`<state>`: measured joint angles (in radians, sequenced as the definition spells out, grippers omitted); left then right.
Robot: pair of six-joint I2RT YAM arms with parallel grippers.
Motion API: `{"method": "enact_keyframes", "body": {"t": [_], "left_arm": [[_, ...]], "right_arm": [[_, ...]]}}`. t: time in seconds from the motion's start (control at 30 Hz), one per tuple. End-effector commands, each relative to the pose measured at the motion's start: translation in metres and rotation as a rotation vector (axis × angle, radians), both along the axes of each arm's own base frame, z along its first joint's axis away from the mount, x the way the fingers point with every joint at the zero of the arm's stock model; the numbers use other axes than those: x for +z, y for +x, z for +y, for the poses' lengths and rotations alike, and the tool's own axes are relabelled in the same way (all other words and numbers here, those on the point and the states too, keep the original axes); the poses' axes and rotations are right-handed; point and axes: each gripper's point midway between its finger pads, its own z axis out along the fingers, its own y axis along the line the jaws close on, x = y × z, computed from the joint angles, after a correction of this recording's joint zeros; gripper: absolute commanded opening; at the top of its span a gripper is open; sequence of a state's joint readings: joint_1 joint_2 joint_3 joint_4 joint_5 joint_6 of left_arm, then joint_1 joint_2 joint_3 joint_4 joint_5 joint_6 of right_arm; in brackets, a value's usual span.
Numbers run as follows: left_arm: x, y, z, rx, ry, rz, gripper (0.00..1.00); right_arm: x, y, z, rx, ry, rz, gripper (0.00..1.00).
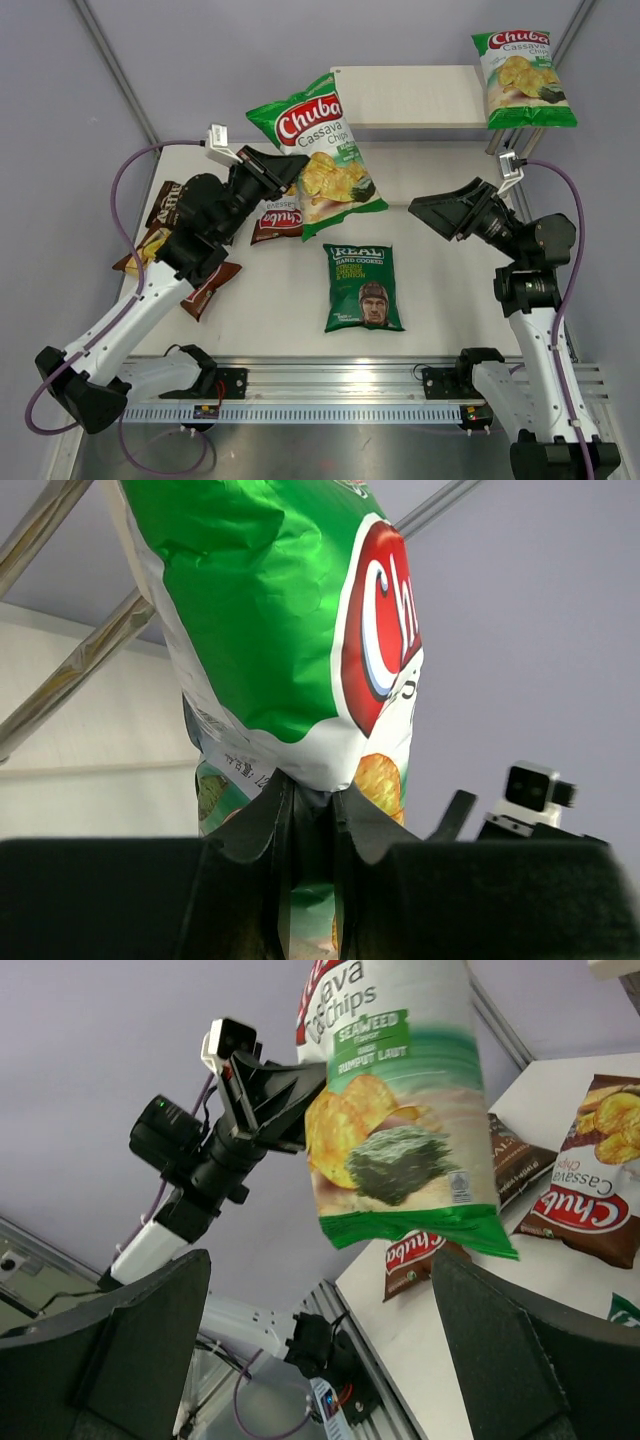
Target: Place and organize the chips bags onto the shelf
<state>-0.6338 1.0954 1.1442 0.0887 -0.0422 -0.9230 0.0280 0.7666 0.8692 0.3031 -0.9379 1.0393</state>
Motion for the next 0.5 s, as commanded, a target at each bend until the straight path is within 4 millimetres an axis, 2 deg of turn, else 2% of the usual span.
{"method": "enact_keyframes", "body": {"t": [0.0,0.03,0.13,0.23,0.27,0.3,0.33,0.4,0.47], "left_arm": [[0.044,-0.015,0.021,0.037,-0.139,-0.063,0.00],[0.050,-0.020,0.022,0.025,-0.172,-0.066,0.00],[0.068,-0.027,0.024,0.000,-0.241,-0.081,0.00],[0.087,-0.033,0.030,-0.011,-0.352,-0.105,0.00],[0.085,-0.035,0.030,-0.019,-0.379,-0.098,0.00],[0.085,-0.035,0.030,-0.026,-0.406,-0.094,0.00],[0.091,-0.037,0.033,-0.035,-0.448,-0.101,0.00],[0.092,-0.040,0.034,-0.042,-0.481,-0.110,0.00],[0.096,-0.044,0.036,-0.055,-0.519,-0.124,0.00]], "right_arm": [[0.036,-0.008,0.002,0.010,0.103,-0.122,0.99],[0.030,0.001,0.004,0.014,0.110,-0.093,0.99],[0.023,0.013,0.019,0.020,0.143,-0.058,0.96],[0.020,0.012,0.042,0.035,0.162,-0.083,0.92],[0.021,0.013,0.046,0.022,0.163,-0.110,0.92],[0.020,0.004,0.058,0.060,0.164,-0.121,0.92],[0.020,0.003,0.063,0.064,0.160,-0.148,0.92],[0.019,-0.001,0.075,0.085,0.169,-0.153,0.92],[0.018,0.005,0.079,0.057,0.179,-0.150,0.92]]}}
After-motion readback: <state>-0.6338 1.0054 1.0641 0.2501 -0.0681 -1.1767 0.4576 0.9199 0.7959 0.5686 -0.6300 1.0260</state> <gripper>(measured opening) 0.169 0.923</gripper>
